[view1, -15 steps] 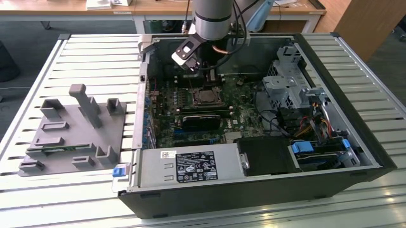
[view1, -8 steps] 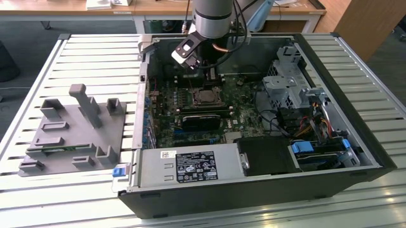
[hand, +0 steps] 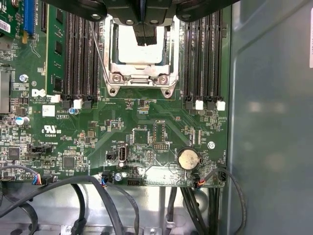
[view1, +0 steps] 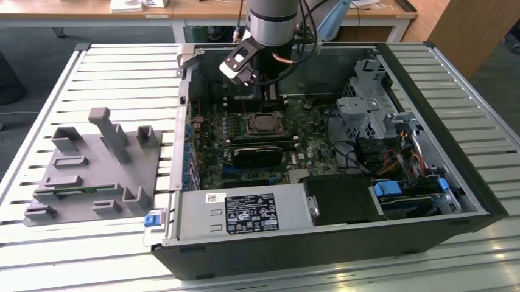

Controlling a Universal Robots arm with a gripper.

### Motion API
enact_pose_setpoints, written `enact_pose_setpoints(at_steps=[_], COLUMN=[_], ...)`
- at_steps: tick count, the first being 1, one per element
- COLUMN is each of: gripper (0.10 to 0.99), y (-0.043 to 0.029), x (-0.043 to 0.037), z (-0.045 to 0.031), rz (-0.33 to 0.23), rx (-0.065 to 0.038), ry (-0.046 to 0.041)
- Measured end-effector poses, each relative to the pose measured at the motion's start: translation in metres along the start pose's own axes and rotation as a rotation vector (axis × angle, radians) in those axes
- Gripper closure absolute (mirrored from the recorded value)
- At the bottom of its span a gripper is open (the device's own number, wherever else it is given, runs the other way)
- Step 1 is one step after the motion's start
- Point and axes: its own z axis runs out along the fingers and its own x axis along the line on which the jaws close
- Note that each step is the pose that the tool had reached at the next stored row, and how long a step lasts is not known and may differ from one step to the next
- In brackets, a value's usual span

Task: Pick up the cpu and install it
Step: 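Install the first cpu locking lever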

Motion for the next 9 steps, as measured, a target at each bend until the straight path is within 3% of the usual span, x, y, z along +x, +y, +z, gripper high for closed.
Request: enact_pose_setpoints(at_steps=[9], gripper=[0.980], y=[0.0001], x=[0.0000], z=[-0.0043], rz=[0.000], rx=[0.000], ry=[0.0000])
